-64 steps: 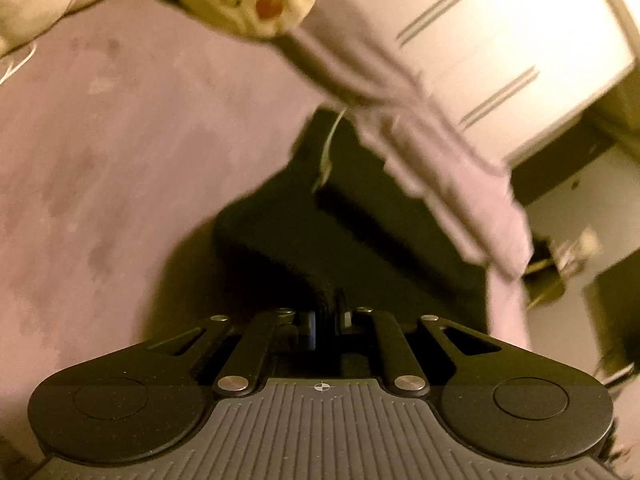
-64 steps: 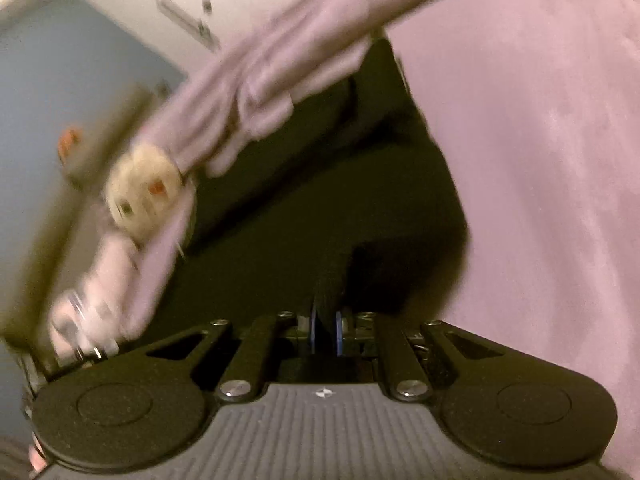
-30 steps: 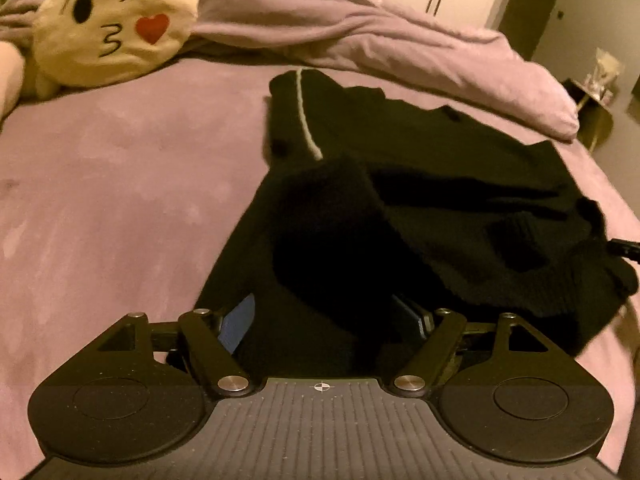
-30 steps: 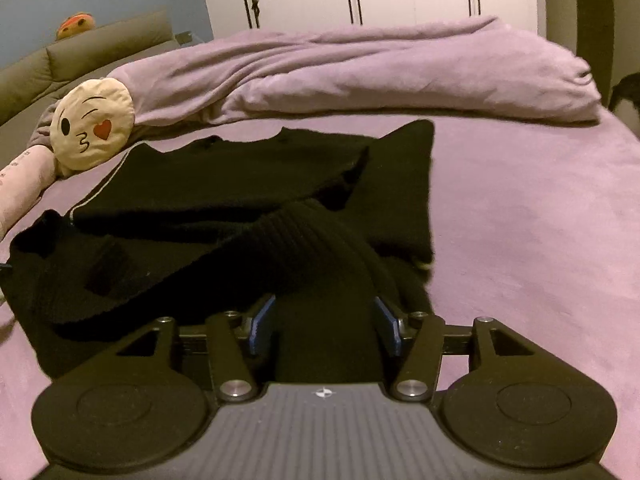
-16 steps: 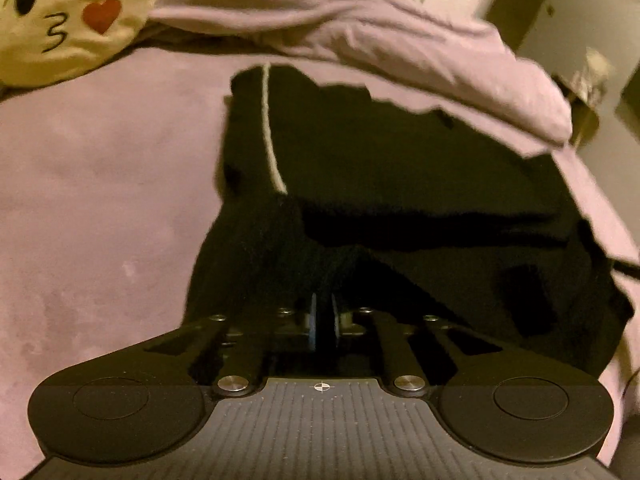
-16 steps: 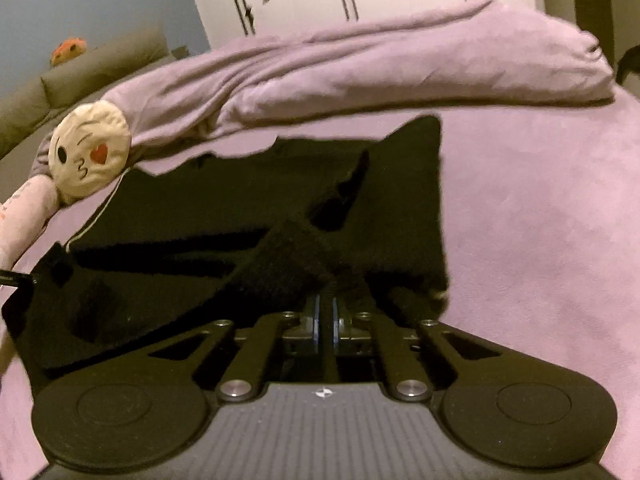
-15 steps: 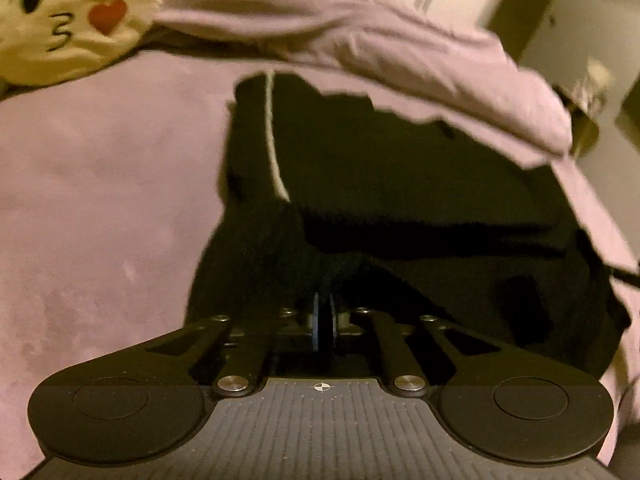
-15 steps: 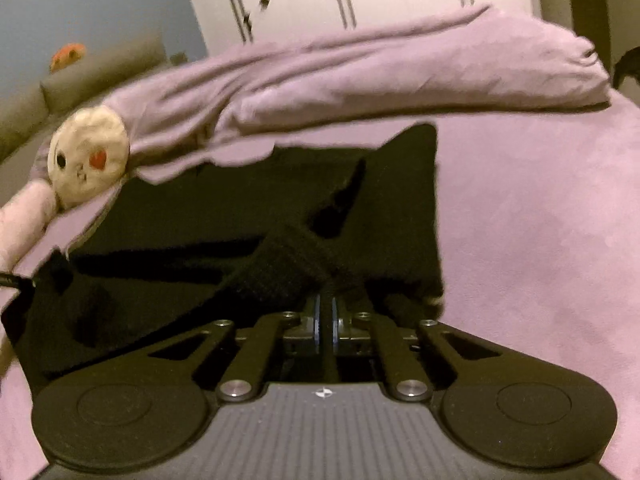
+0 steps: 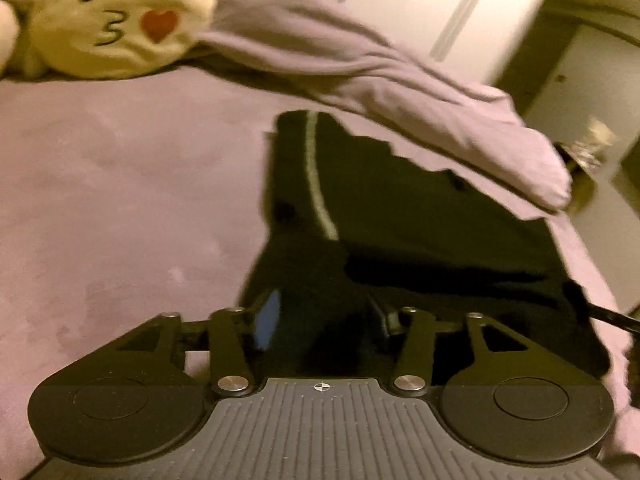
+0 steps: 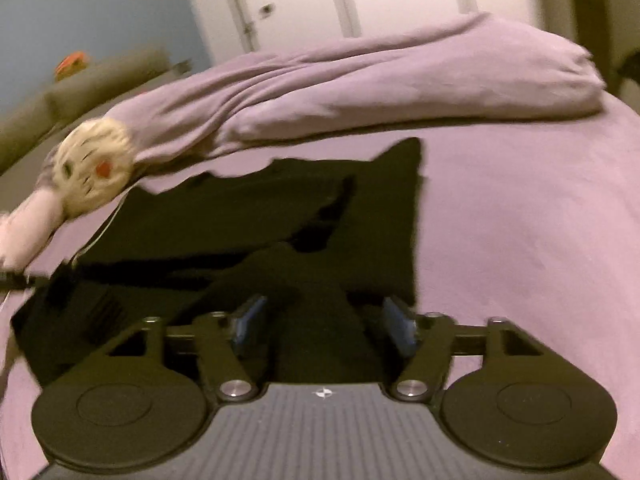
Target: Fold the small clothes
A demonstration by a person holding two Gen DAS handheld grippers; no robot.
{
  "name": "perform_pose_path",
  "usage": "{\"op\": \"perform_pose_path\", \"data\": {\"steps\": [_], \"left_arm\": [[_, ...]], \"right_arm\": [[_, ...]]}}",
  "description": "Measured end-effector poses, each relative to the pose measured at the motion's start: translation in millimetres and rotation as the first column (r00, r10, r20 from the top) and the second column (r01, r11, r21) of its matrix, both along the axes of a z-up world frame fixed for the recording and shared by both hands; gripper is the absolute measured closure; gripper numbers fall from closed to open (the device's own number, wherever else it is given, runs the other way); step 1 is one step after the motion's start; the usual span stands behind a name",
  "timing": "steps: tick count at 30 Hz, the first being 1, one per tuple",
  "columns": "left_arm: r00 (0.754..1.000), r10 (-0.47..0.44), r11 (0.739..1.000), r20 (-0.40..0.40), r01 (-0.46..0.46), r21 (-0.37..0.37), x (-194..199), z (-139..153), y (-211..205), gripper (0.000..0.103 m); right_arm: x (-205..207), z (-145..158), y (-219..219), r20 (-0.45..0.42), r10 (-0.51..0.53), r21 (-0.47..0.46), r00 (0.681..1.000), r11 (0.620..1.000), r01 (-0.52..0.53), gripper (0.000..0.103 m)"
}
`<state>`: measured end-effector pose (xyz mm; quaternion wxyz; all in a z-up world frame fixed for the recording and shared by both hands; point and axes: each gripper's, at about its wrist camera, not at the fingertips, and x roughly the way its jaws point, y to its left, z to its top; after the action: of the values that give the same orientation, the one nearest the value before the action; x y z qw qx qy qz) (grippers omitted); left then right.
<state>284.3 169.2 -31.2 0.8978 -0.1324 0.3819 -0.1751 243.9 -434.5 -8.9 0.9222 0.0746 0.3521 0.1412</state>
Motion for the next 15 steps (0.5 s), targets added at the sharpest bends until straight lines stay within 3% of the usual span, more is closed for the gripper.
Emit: {"op": "perform_pose_path", "data": {"steps": [6, 9, 12, 15], "left_arm": [[0.988, -0.152, 0.988, 0.006, 0.152, -0.007, -7.0, 6.6, -2.9, 0.041], [0.984, -0.174, 0.984, -0.027, 0.175, 0.023, -3.2, 2.1, -15.2, 0.039], [0.976, -0.212, 0.976, 0.04, 0.209, 0.062, -13.2, 15.5, -18.3, 0.035], [0.978, -0.192, 0.981, 0.079, 0.191, 0.019, -21.0, 26.5, -6.0, 0.026]], "right_arm": [[10.0, -6.0, 23.6, -0.033, 0.101, -0.123, 0.994, 0.987, -0.104, 0.037], [16.8, -12.3, 27.9, -0.035, 0.086, -0.109, 0.996, 0.99, -0.089, 0.037], [21.2, -17.1, 31.9, -0.042, 0.097, -0.111, 0.994, 0.989, -0.101, 0.037], [22.2, -17.7, 32.4, -0.03, 0.119, -0.093, 0.992, 0.988, -0.122, 0.048]]}}
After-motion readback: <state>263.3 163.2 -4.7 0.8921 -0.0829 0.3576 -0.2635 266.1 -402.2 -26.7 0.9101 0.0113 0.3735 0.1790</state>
